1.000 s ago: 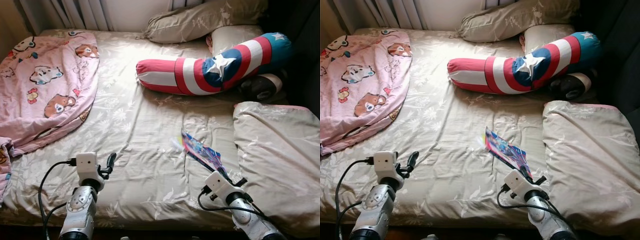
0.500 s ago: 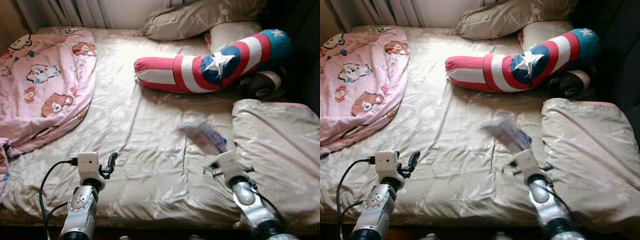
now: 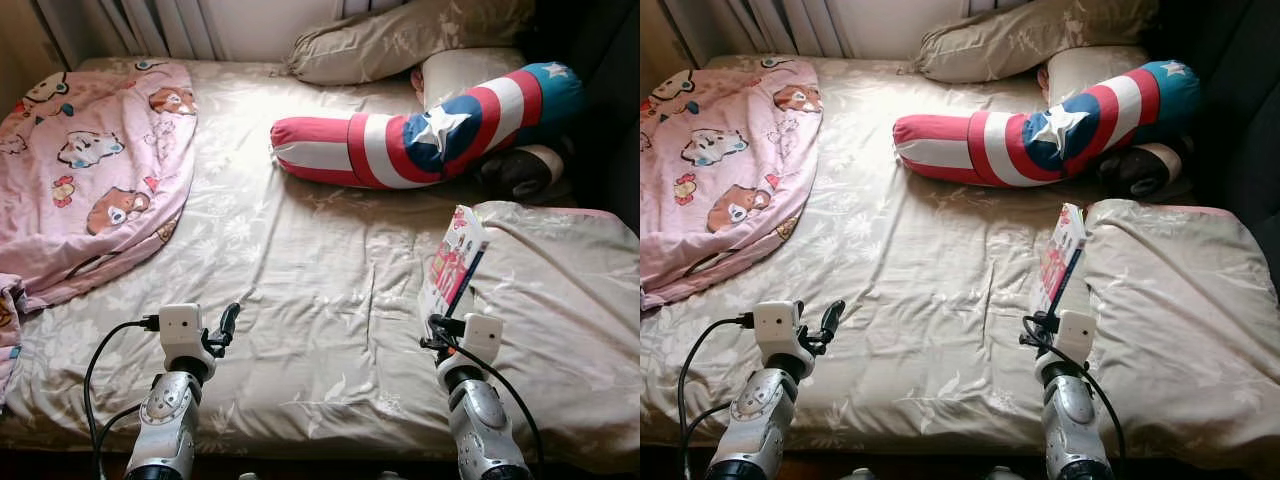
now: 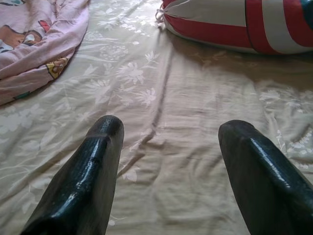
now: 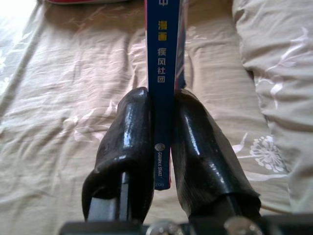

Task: Clean up the room

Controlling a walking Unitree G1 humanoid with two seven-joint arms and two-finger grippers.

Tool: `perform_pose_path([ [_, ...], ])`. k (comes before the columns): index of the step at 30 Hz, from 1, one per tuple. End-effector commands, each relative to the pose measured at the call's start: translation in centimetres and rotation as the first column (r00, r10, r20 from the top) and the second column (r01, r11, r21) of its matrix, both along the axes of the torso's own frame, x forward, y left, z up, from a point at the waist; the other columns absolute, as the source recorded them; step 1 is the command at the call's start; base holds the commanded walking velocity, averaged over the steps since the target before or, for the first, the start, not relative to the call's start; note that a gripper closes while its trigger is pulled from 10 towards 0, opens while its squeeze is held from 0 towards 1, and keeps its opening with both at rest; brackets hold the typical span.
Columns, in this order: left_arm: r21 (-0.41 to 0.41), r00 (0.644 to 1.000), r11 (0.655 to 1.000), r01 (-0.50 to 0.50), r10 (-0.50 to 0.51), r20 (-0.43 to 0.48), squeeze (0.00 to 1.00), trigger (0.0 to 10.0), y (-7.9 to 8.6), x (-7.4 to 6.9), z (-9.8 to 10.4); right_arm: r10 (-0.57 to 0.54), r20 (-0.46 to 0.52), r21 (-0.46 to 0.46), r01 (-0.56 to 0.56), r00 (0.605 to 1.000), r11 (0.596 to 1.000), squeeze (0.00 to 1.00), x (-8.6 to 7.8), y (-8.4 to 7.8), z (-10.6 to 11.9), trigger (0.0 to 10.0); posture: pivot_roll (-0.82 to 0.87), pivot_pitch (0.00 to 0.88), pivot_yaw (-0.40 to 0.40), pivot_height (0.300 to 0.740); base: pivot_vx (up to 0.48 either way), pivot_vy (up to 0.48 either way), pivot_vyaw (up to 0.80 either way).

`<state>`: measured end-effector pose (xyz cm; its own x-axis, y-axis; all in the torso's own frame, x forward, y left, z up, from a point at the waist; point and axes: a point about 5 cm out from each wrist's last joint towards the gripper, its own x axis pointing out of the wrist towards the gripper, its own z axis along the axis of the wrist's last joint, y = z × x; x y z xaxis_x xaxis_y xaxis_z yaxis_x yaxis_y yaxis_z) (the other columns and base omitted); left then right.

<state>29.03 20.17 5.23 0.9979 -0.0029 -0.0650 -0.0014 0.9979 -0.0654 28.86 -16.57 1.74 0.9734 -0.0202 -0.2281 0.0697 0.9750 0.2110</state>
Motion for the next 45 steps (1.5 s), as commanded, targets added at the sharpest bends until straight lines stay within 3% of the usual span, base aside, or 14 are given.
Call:
perform_pose_path([
  [1,-0.012,1.000,1.000,-0.014,0.014,-0.011,0.00,10.0,0.09,-0.23,-0.30,-0.008,0.037,0.013,0.008,0.999,1.000,0.00,0.18,-0.33,0.61,10.0,0.04,0.137,-0.043,0.706,0.000,0.000,0.00],
  [10,-0.004,1.000,1.000,-0.020,0.020,0.003,0.00,10.0,0.40,0.05,0.26,0.002,0.036,-0.024,-0.001,0.999,1.000,0.00,0.32,-0.82,0.71,10.0,0.04,0.163,-0.042,0.667,0.000,0.000,0.00],
  [23,-0.001,0.999,0.999,-0.041,0.041,0.002,0.00,10.0,1.04,0.12,0.42,0.040,0.030,-0.028,-0.039,0.999,0.999,0.00,0.11,-0.12,0.44,10.0,0.04,0.176,-0.039,0.657,0.000,0.000,0.00],
  [45,-0.006,1.000,1.000,-0.002,0.002,-0.011,0.00,10.0,0.21,0.05,0.05,0.032,0.041,-0.032,-0.030,0.999,0.999,0.00,-0.31,-0.35,0.21,10.0,0.04,0.173,-0.038,0.647,0.000,0.000,0.00],
])
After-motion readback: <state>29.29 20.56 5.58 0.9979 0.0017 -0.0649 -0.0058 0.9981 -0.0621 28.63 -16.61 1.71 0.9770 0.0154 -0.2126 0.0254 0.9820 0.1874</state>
